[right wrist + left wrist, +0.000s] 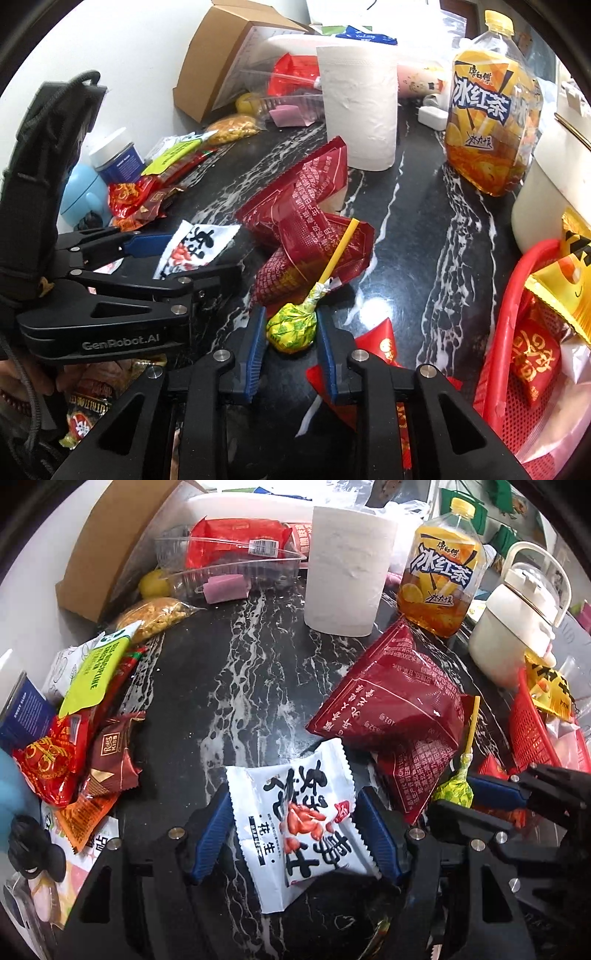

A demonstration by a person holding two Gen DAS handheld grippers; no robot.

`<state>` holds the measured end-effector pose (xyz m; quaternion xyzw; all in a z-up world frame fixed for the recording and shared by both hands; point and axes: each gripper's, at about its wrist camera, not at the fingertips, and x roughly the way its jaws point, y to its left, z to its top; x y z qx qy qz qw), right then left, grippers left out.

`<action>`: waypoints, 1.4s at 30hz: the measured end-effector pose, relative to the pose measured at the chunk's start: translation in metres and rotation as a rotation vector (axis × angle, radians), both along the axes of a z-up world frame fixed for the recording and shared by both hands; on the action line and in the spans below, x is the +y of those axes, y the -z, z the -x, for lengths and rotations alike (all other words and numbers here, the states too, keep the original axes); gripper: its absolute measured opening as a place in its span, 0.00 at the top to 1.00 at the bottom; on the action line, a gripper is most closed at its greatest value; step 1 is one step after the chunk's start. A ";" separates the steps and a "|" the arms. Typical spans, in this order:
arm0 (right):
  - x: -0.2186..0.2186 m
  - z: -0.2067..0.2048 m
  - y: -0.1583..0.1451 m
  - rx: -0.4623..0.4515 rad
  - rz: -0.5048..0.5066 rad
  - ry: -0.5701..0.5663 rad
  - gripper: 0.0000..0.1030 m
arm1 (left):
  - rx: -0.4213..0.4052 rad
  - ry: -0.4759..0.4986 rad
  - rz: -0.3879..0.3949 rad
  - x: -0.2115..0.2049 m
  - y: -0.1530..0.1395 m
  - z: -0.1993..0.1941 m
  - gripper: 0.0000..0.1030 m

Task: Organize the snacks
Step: 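Grasp the white peanut packet with left gripper while right grasps the green lollipop, then carry the peanut packet toward the colander while right carries the lollipop there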

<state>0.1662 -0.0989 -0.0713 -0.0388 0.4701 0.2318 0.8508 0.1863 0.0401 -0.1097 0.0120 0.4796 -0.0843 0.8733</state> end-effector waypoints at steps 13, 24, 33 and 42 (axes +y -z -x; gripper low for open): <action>-0.002 0.021 -0.001 0.015 -0.011 -0.009 0.74 | -0.018 0.010 0.063 0.001 -0.015 0.027 0.57; -0.023 0.057 -0.015 0.005 -0.033 0.024 0.74 | -0.037 0.061 0.115 -0.020 -0.032 0.062 0.57; -0.040 0.081 -0.026 -0.014 -0.043 0.054 0.74 | -0.067 0.093 0.124 -0.037 -0.047 0.093 0.57; -0.051 0.108 -0.041 -0.037 -0.059 0.063 0.74 | -0.093 0.116 0.141 -0.049 -0.059 0.119 0.57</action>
